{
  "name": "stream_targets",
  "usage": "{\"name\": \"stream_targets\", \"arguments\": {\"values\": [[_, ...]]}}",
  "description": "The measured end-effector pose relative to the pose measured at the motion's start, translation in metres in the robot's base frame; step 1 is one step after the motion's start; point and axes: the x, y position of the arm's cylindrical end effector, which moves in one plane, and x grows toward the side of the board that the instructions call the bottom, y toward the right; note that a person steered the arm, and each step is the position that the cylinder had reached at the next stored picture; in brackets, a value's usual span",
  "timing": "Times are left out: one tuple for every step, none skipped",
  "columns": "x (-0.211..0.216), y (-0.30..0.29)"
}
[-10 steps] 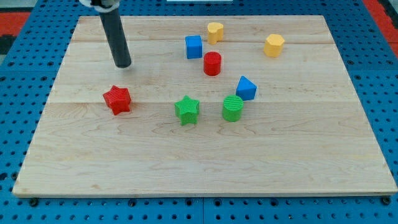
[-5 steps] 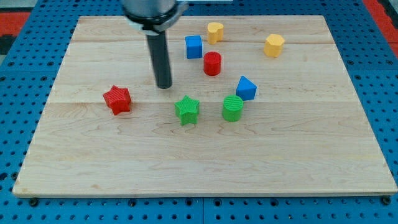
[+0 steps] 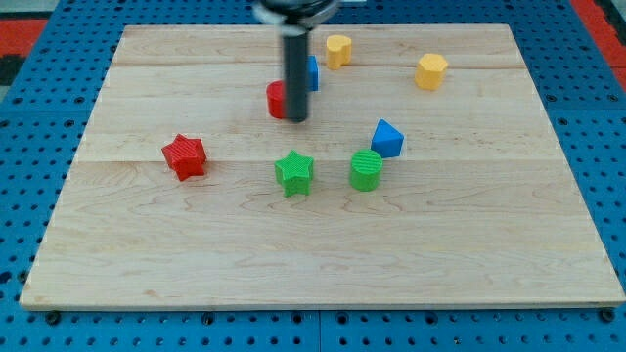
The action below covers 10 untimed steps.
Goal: Keep red circle in between green blocks
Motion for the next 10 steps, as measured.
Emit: {"name": "stream_targets", "arguments": {"values": [[-0.032, 0.029], [-0.046, 0.038], [-0.05, -0.03], [-0.088, -0.058], [-0.106, 0.001], [-0.08, 0.054], [-0.039, 0.055], [-0.045, 0.01], [-0.023, 0.026], [0.053, 0.073]]}}
